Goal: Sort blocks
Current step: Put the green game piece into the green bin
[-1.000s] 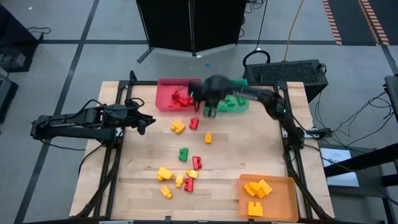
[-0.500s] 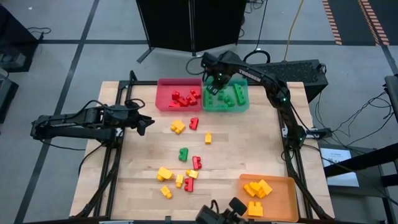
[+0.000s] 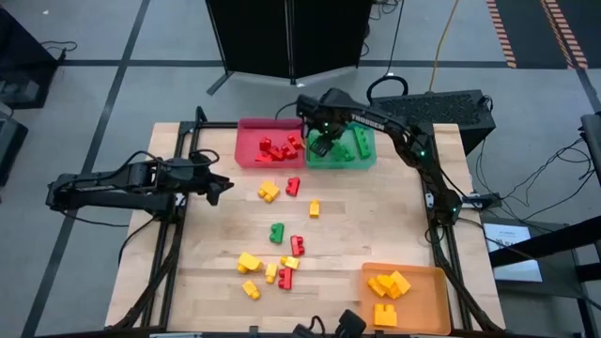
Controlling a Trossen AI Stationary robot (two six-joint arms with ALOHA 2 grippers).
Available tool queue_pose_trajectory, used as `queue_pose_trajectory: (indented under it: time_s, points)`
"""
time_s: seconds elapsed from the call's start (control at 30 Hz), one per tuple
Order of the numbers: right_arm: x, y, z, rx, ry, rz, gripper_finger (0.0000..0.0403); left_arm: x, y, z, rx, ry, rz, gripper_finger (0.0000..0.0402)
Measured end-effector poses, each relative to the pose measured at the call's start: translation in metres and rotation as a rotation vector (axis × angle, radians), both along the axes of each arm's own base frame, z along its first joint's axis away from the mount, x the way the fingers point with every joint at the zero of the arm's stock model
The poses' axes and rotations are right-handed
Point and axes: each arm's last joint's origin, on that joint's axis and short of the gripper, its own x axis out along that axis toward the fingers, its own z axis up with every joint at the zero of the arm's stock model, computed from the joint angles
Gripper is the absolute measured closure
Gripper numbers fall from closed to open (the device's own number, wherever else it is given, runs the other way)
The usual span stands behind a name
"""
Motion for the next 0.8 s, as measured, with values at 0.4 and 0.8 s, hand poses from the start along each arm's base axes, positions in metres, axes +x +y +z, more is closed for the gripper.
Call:
queue_pose_trajectory:
  time_s: [0.4, 0.8]
  points:
    - [0.040, 0.100, 0.008, -0.042, 0.014, 0.316, 0.0180, 0.000, 0.000, 0.000, 0.009, 0.003, -0.018, 0.0249]
    - [0.100, 0.279, 0.008, -0.083, -0.399, 1.204, 0.0179, 0.000, 0.000, 0.000, 0.011, 0.003, -0.016, 0.0249]
